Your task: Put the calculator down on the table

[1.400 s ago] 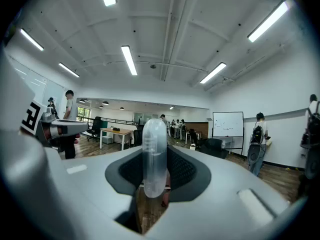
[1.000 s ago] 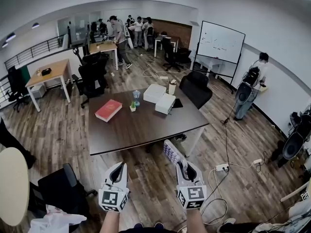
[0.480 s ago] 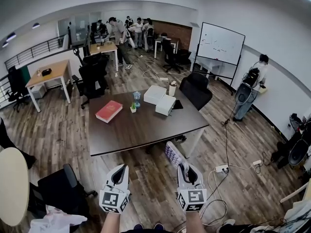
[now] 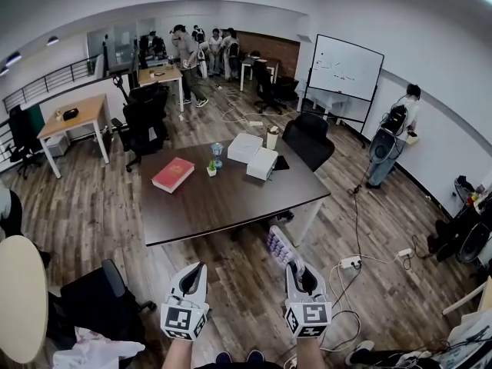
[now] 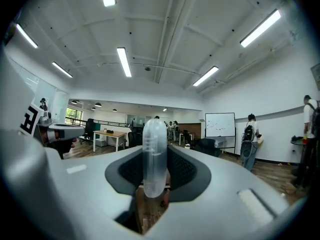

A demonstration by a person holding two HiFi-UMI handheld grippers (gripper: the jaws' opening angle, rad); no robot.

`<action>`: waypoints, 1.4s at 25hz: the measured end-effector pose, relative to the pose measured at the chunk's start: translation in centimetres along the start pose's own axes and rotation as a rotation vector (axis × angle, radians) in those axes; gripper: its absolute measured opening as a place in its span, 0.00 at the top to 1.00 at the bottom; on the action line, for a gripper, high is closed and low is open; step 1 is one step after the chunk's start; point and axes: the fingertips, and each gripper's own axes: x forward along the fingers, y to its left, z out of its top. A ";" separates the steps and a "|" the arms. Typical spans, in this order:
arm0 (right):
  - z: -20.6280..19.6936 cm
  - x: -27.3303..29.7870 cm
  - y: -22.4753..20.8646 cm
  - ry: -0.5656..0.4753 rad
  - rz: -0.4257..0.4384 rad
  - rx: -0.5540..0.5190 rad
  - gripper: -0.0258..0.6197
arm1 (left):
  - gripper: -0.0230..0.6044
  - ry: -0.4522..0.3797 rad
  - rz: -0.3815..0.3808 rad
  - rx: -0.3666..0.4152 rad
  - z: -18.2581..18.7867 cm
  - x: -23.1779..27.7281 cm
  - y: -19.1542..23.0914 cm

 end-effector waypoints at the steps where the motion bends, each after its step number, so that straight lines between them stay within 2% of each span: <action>1: -0.1 -0.1 0.2 0.002 -0.007 0.002 0.78 | 0.97 0.007 -0.001 0.008 -0.3 -0.2 0.3; 7: -0.8 -1.6 1.0 0.022 -0.037 0.014 0.78 | 0.97 0.024 -0.016 -0.027 -1.7 -1.1 1.1; 11: -1.0 -1.4 1.0 0.026 -0.062 0.001 0.78 | 0.97 0.021 -0.050 -0.085 -1.8 -0.2 1.5; 16: -1.6 0.3 0.7 0.028 -0.055 0.004 0.78 | 0.97 0.012 -0.069 -0.069 -1.7 1.5 1.7; 26: -2.6 7.5 -1.9 0.022 -0.017 0.019 0.78 | 0.97 0.012 -0.037 -0.040 -2.7 8.2 4.3; 35: -3.1 15.3 -8.1 0.024 -0.023 0.038 0.78 | 0.97 0.021 -0.010 -0.049 -4.2 17.1 5.8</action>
